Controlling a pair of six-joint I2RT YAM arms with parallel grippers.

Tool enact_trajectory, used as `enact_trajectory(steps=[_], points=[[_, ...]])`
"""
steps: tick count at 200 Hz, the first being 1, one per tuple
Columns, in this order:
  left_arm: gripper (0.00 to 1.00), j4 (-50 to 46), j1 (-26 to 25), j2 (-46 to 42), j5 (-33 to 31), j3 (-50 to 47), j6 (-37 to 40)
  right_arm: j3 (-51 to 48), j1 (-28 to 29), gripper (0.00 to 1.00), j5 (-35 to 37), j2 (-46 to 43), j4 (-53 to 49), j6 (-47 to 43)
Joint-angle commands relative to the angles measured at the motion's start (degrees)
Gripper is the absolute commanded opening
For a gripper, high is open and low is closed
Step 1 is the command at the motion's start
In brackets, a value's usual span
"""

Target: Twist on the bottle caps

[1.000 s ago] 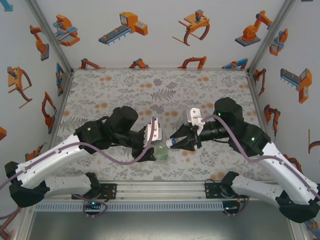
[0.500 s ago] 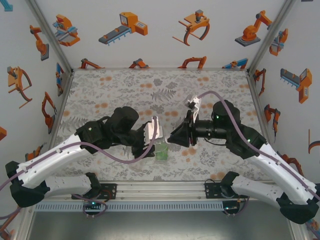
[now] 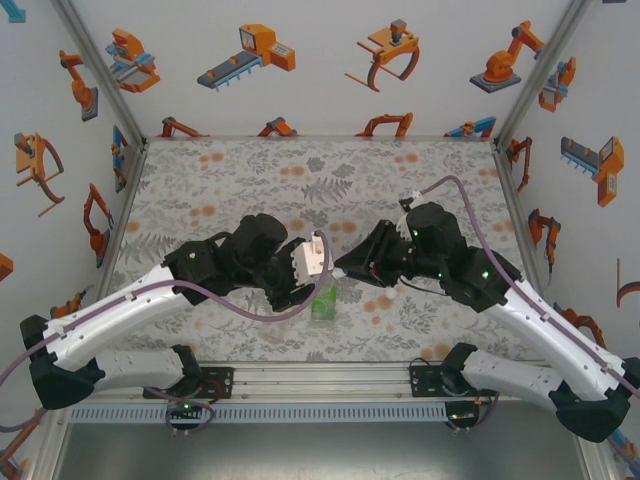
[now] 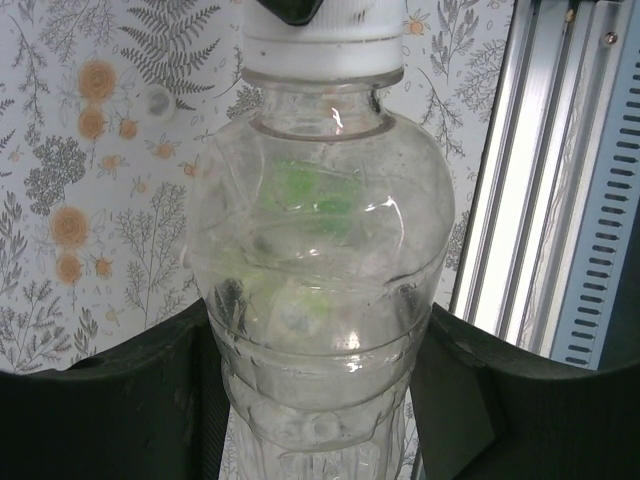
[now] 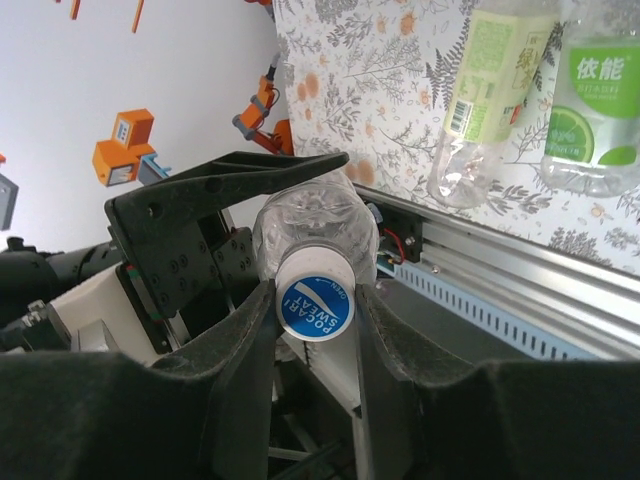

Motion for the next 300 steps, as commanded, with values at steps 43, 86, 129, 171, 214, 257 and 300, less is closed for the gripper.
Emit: enact_trajectory(steps=[43,86,129,171,214,257,300], points=[[0.01,3.3,-0.1,-1.0,-1.1,-0.6,-0.8,2.9,0.1,0.43,-1.2,1.2,-2.9,5.2],[0.00,2.9,-0.1,-1.0,-2.6,-0.5,-1.1,2.0,0.1,0.37,0.4,-0.5,-2.7,6.2],[0.20,3.1,-0.1,-0.8,-1.4,-0.1,-1.0,1.8,0.0,0.21,0.6,-0.4,-1.5,6.0],[0.70,5.3,-0.1,-3.3,-1.4,-1.6,-2.3,3.2,-0.7,0.13,2.4,0.6,-2.2,0.4],[0.90,8.4,0.0,-9.7,-5.8,-5.4,-4.5,10.8,-4.2,0.11,5.5,6.3,-11.4,-12.8],[0.92,7.9,0.5,-15.1,-13.0,-8.5,-9.1,23.1,-9.6,0.11,9.3,16.7,-20.9,-28.8],[0.92,6.5,2.4,-19.0,-19.0,-11.0,-18.7,32.1,-14.2,0.10,16.5,28.0,-23.4,-42.6]])
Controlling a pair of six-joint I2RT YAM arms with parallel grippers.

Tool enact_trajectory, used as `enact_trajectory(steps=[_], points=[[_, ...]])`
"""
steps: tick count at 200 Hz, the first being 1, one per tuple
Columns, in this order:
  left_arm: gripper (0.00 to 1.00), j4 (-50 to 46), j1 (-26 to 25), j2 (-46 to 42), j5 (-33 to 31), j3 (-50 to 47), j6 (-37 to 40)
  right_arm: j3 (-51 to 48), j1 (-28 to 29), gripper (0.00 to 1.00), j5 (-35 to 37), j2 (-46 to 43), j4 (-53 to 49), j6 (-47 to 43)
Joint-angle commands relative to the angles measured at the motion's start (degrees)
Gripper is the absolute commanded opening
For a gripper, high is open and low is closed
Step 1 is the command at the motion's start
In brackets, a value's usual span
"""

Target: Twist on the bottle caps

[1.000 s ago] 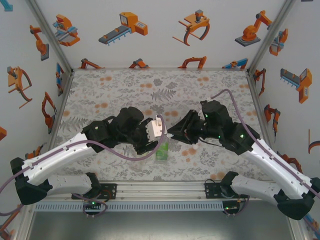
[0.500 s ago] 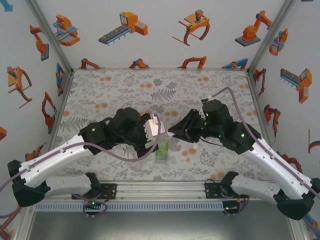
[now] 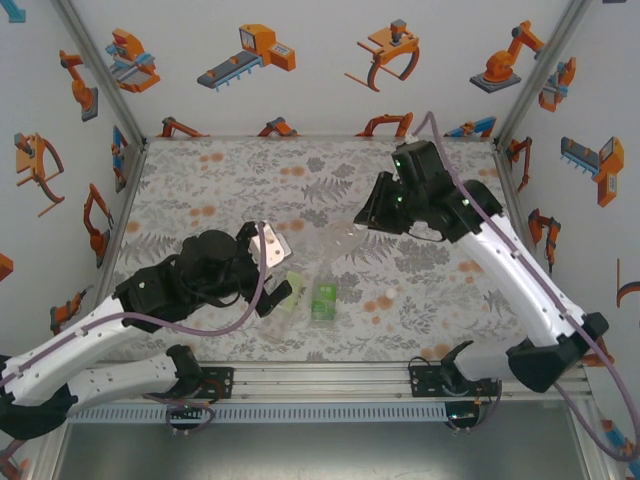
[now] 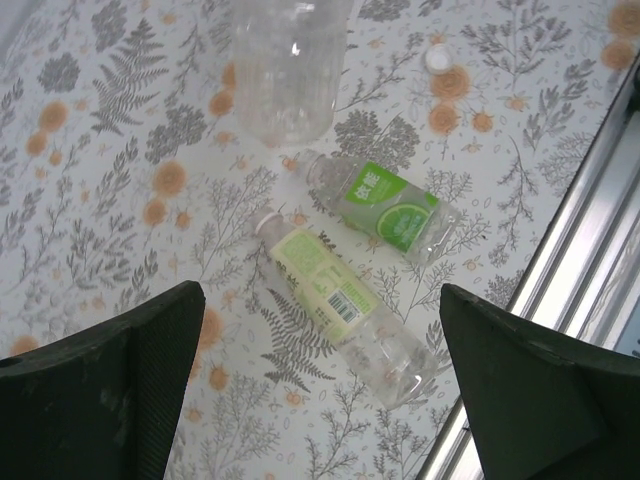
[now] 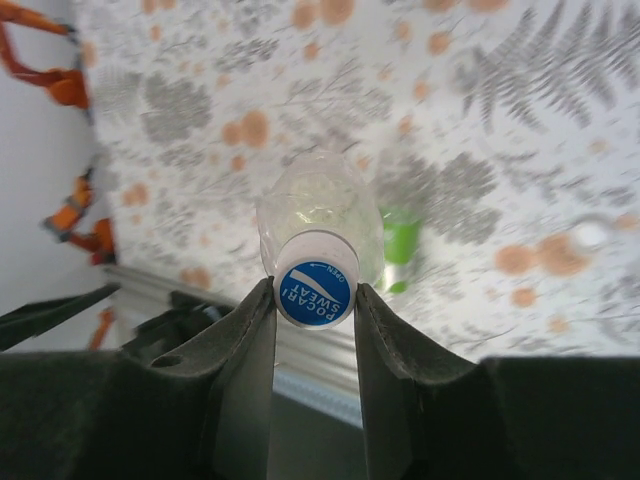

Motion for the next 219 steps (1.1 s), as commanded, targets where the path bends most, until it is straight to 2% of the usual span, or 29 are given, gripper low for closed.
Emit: enact_trajectory(steps=[1,41,58,109,146,178,219], points=[[0.92,-0.5,1.3,-2.3,-5.4,-1.6,-8.5,4.7,-2.2,0.10,6.1,5.3,-3.7,-12.4],[0.92,-2.1,5.3,-5.8,-7.4,-4.5,-22.5,11.1,-4.7,0.10,11.5,15.9,1.2,-23.4],[0.91,-2.8,6.3,-6.6,-5.8,-6.0,-25.2,13.3,-5.4,0.12,13.2,20.3,4.0,-26.7],[0.87,-3.7,6.7,-7.3,-6.5,-8.6,-34.6,24.5,-8.5,0.11,13.6,33.9,4.8,-32.2],[0.86,-3.6,6.7,-7.6,-6.8,-9.5,-36.4,30.7,-10.4,0.11,12.4,40.4,3.7,-33.7],[0.86,-4.1,6.8,-8.0,-8.0,-9.4,-35.7,31.7,-10.8,0.12,11.1,43.0,3.5,-33.7],[0.86,-4.4,6.9,-8.0,-8.4,-9.0,-34.9,30.6,-10.9,0.20,10.6,43.8,3.5,-32.6]])
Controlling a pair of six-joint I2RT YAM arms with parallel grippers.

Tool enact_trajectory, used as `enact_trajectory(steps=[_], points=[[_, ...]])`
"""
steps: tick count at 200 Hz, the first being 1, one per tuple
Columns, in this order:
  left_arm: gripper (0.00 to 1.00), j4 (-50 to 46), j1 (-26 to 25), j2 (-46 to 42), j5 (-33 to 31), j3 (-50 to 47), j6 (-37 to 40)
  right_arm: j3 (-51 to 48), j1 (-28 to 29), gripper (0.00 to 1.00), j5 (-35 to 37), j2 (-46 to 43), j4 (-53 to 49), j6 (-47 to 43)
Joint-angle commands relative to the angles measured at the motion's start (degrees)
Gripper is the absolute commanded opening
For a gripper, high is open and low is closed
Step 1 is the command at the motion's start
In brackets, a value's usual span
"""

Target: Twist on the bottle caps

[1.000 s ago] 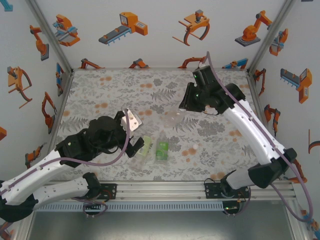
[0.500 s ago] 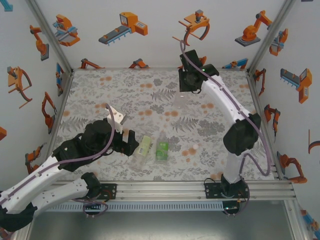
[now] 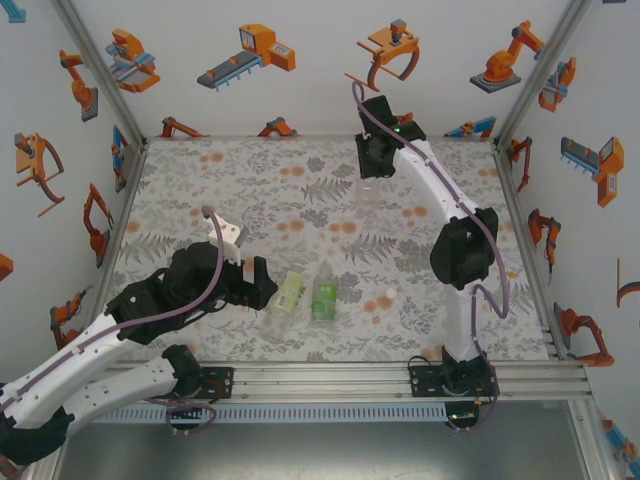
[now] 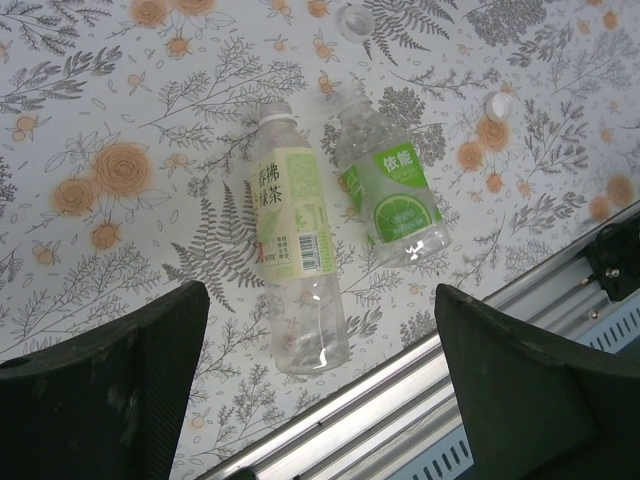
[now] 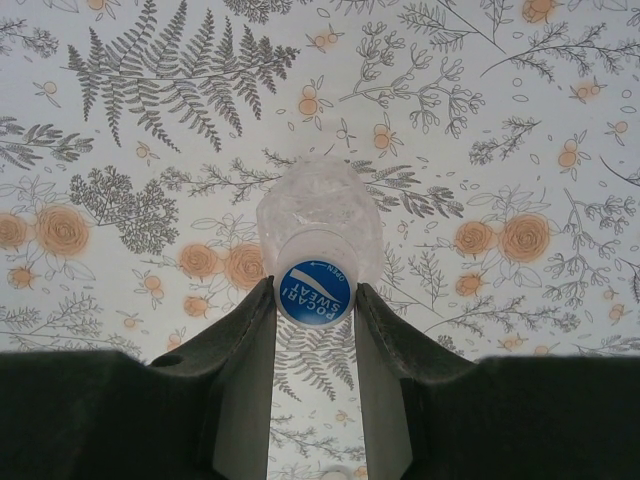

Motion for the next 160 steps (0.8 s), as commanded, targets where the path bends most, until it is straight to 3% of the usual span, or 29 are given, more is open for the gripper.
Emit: enact_trajectory(steps=[1,59,160], points=[[0.86,-1.3,0.4,-0.4,-1.1,0.0,-0.5,0.6,-0.1,0.21,-0.5,0.6,-0.5,-0.2],[0.86,-1.4,0.4,0.6,0.3,0.0,-0.7,-0.9,-0.2,0.40,0.0,-0.5,-0.3,0.2],[0.86,-1.8,0.6,3.9,1.7,0.5,-0.9,3.8,-0.2,0.46,-0.1,-5.4,-5.2,-0.5]])
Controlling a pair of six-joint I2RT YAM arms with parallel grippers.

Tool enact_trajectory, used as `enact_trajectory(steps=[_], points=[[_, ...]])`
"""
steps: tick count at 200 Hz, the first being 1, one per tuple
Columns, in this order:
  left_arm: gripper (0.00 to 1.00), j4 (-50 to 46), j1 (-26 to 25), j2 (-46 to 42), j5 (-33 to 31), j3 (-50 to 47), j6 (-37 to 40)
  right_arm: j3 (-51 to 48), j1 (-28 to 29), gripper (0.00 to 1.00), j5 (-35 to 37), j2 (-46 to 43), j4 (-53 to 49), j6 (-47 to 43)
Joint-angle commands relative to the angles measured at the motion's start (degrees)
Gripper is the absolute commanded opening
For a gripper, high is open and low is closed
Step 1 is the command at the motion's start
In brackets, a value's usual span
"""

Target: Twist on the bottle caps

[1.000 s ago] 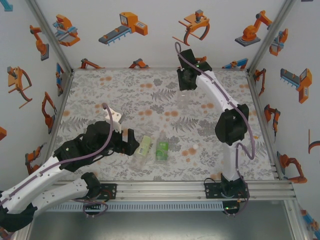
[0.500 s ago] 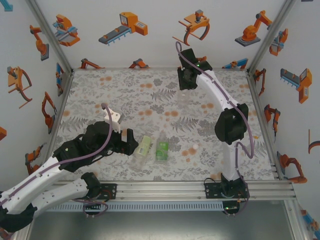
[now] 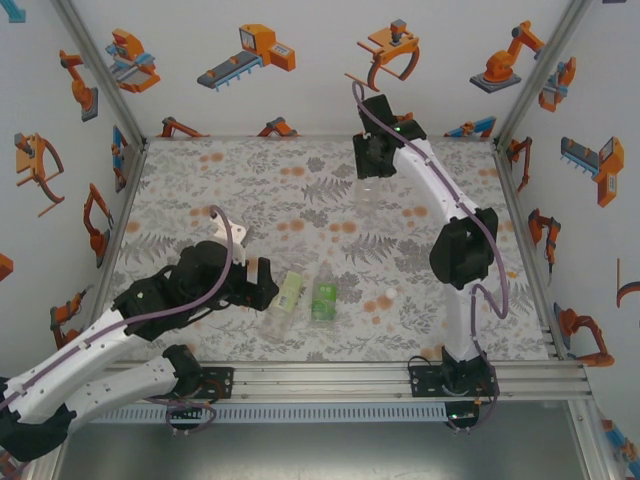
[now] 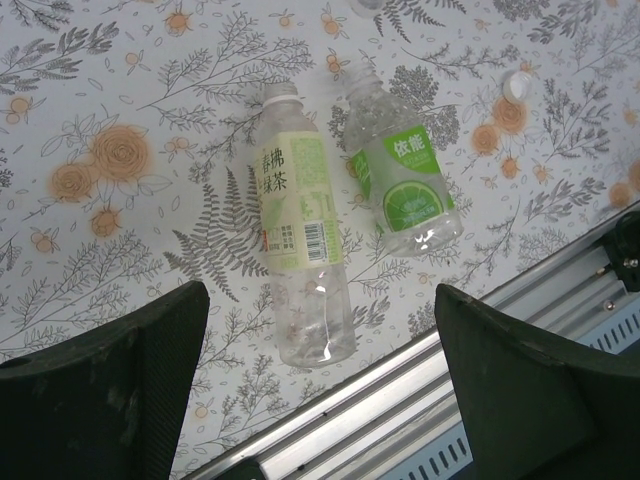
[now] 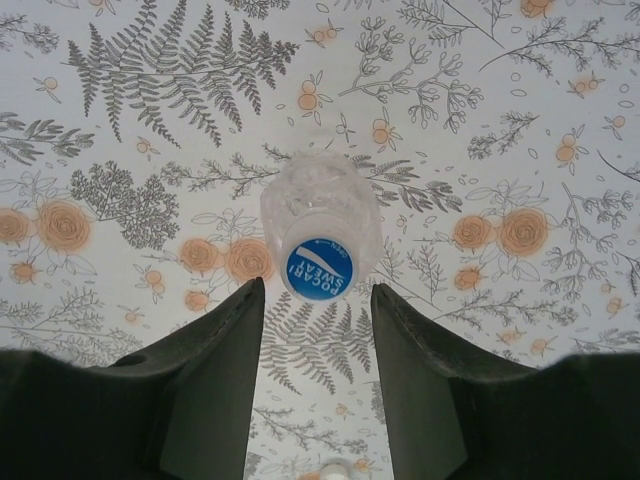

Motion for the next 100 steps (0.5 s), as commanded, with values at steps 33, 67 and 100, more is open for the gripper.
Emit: enact_trajectory(steps=[33,67,100], points=[[0.85,-0.3,0.7,5.8,3.5,1.0,-1.2,-2.4,-0.1,0.46,-0.7,-10.8,-4.0,-0.1],[0.84,-0.7,0.8,13.1,5.5,2.4,-2.4,-11.2,-0.1,0.47,-1.4,-18.2,-3.1,1.6],[0.83,-1.3,0.8,20.7,6.5,4.1,-3.2,-21.5,-0.2,0.46,-2.2,-26.2,-1.1,4.1]])
